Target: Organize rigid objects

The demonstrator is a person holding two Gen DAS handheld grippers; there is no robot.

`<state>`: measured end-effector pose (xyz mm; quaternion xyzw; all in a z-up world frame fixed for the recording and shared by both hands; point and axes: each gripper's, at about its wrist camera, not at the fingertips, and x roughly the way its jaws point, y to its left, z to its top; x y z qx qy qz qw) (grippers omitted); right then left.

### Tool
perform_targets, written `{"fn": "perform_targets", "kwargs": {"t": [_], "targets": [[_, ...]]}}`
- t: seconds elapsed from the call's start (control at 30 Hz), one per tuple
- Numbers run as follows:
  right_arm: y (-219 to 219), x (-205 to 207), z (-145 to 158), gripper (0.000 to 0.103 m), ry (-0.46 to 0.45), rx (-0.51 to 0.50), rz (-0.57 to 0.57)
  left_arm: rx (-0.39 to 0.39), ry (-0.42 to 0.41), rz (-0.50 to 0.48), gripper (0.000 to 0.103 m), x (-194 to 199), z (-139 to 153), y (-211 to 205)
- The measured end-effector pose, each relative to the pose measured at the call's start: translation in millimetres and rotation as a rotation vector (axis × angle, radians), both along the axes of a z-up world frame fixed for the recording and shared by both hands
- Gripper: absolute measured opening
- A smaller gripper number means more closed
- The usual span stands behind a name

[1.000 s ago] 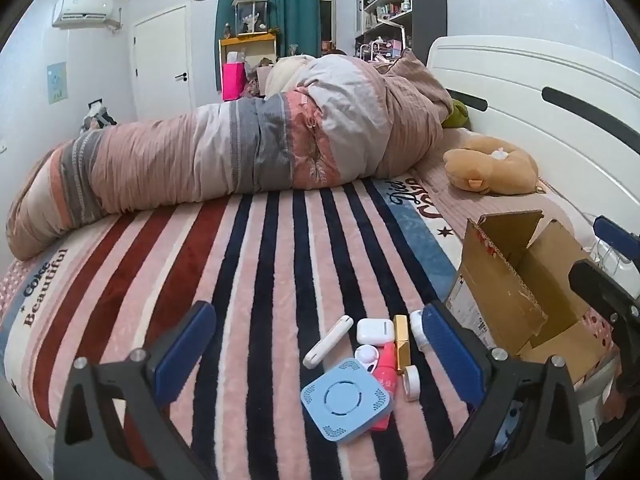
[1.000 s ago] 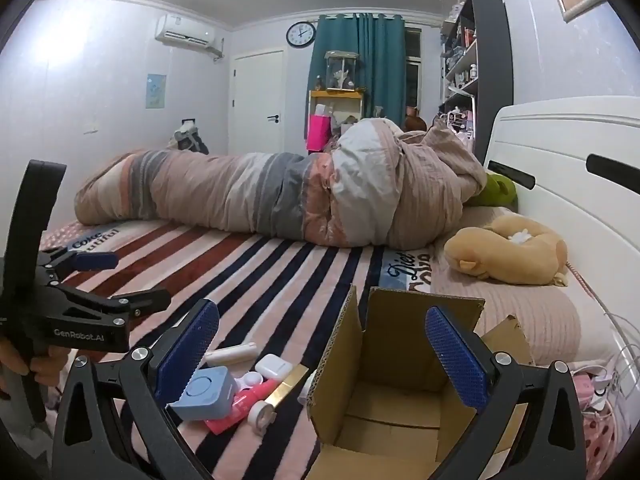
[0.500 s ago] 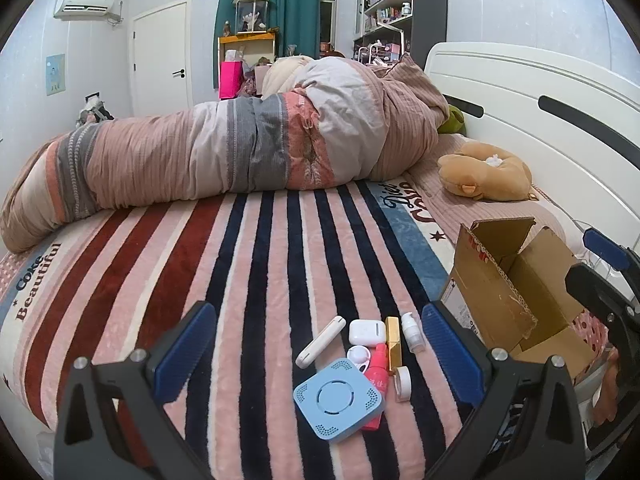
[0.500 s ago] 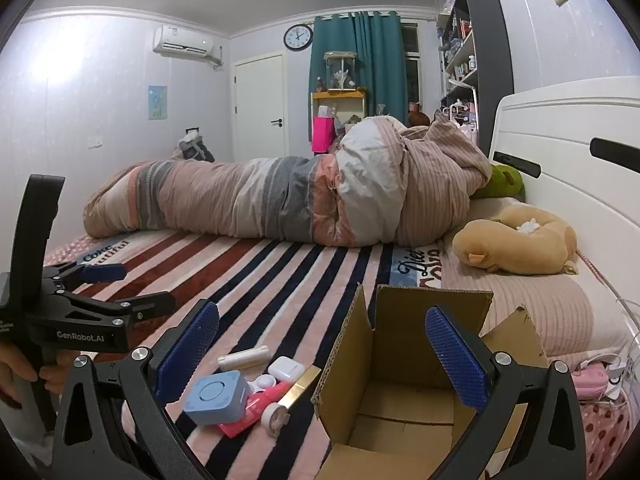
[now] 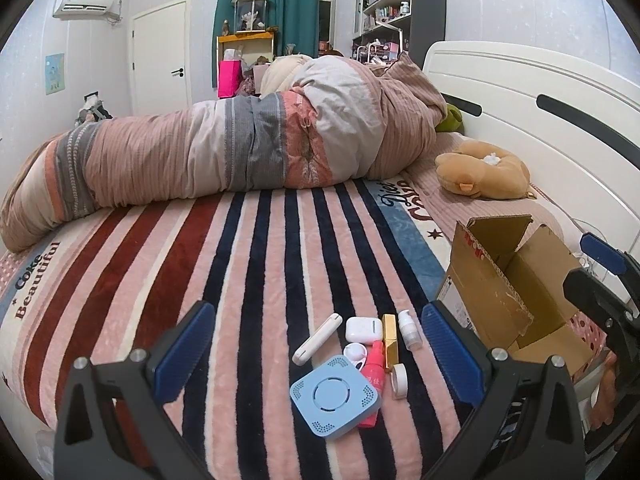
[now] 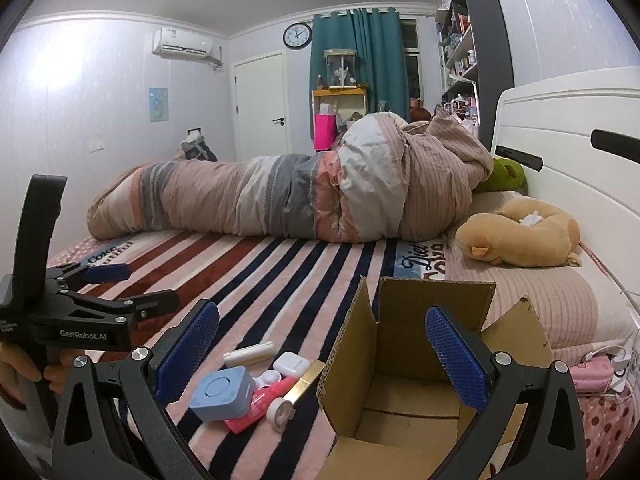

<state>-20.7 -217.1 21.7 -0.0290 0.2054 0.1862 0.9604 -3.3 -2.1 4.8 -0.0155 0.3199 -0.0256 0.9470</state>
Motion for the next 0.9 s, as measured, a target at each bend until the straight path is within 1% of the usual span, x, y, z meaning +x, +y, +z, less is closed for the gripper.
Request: {"fn": "perform_targets", "kwargs": {"t": [0.17,0.5,0.63,0.9], "targets": [[0.8,-2.2,-2.1,0.103,0.001,0.001,0.000,-0.012,0.006,-0.009,0.102,-1.6,-2.3,-3.2],[3.0,-9.2,-14.6,0.103,0.011,0.006,0.000,-0.007,0.003,-0.004,0.102,-2.2,-3.5,-5.7],[-1.0,-4.6,-14.0,0.103,0.030,0.012,-0.001,-0.007,0.004,-0.007,0.102,-1.5,-3.8,-5.4],[-1.5,-3.1,-11.9,0.103,0.033,0.007,0.004,-0.004,0.010,-0.001,0.102,0.0,-3.5,-5.3]]}}
